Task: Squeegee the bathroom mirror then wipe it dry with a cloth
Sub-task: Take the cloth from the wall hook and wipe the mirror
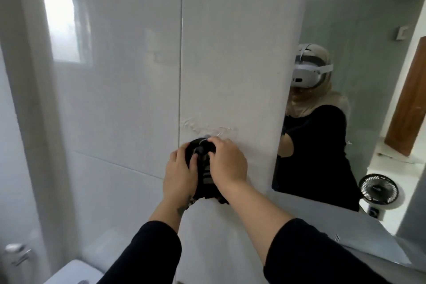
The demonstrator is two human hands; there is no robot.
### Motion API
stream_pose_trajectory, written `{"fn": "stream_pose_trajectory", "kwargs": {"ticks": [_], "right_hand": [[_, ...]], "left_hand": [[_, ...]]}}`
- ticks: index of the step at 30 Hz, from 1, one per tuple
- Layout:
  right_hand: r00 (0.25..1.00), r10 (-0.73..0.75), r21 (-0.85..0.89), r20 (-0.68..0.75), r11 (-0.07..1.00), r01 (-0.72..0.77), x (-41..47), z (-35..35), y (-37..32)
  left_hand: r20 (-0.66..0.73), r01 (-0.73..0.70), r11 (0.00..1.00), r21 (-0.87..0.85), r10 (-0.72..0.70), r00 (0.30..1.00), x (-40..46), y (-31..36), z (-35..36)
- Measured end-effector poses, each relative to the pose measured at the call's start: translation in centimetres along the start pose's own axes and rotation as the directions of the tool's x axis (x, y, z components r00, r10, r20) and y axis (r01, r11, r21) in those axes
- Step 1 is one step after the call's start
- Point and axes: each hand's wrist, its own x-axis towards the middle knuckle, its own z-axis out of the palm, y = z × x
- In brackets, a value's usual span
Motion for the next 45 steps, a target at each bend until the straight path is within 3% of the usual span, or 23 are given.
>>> {"fn": "stream_pose_trajectory", "kwargs": {"ticks": [4, 7, 10, 14, 17, 19, 23, 28, 32, 37, 39, 42, 45], "right_hand": [[0.999, 0.014, 0.060, -0.053, 0.998, -0.011, 0.1, 0.6, -0.3], [0.997, -0.071, 0.094, 0.007, 0.993, 0.070, 0.2, -0.3, -0.7], [0.995, -0.041, 0.251, 0.087, 0.968, 0.018, 0.8, -2.5, -1.1], [0.973, -0.035, 0.519, 0.227, 0.850, -0.090, 1.5, -8.4, -1.4], [0.985, -0.020, 0.633, 0.169, 0.768, -0.093, 1.5, -12.7, -0.9], [0.999, -0.004, 0.648, 0.053, 0.761, -0.031, 1.0, -14.9, -0.5], [0.968, -0.026, 0.464, -0.251, 0.874, 0.144, -0.6, -17.5, 0.9], [0.972, 0.014, 0.425, -0.234, 0.901, 0.089, -2.3, -20.5, 2.9], [0.925, 0.001, 0.247, -0.381, 0.964, 0.101, -2.4, -23.2, 4.3], [0.896, -0.056, 0.170, -0.441, 0.975, 0.145, -0.3, -26.2, 4.7], [0.856, -0.125, 0.015, -0.502, 0.988, 0.153, 1.4, -27.6, 4.5], [0.795, -0.205, -0.211, -0.571, 0.972, 0.100, 4.3, -30.1, 3.7], [0.763, -0.243, -0.347, -0.600, 0.938, 0.026, 7.4, -32.1, 2.1]], "left_hand": [[-0.009, -0.010, 0.998, -0.068, 0.009, 1.000, -0.6, -0.4, 0.1], [0.013, -0.004, 0.986, -0.164, 0.006, 1.000, -1.0, 0.5, -0.5], [0.079, -0.020, 0.966, -0.259, 0.042, 0.996, -1.8, 2.4, -1.0], [0.114, -0.072, 0.916, -0.394, 0.127, 0.985, -2.8, 5.9, -1.9], [0.136, -0.127, 0.899, -0.420, 0.200, 0.970, -2.8, 10.1, -3.0], [0.162, -0.133, 0.871, -0.473, 0.234, 0.959, -2.8, 13.2, -3.4], [0.181, -0.142, 0.808, -0.571, 0.293, 0.939, -3.4, 19.0, -3.0], [0.315, -0.052, 0.719, -0.693, 0.367, 0.875, -4.8, 24.4, -2.0], [0.402, 0.012, 0.671, -0.741, 0.430, 0.809, -5.4, 27.2, -1.0], [0.327, -0.132, 0.643, -0.754, 0.543, 0.774, -3.8, 29.8, -0.1], [0.232, -0.270, 0.677, -0.685, 0.555, 0.799, -2.3, 30.2, 0.2], [0.006, -0.495, 0.770, -0.401, 0.543, 0.840, 0.4, 29.3, 0.9], [0.019, -0.507, 0.851, -0.135, 0.514, 0.858, 1.8, 28.2, 1.7]]}}
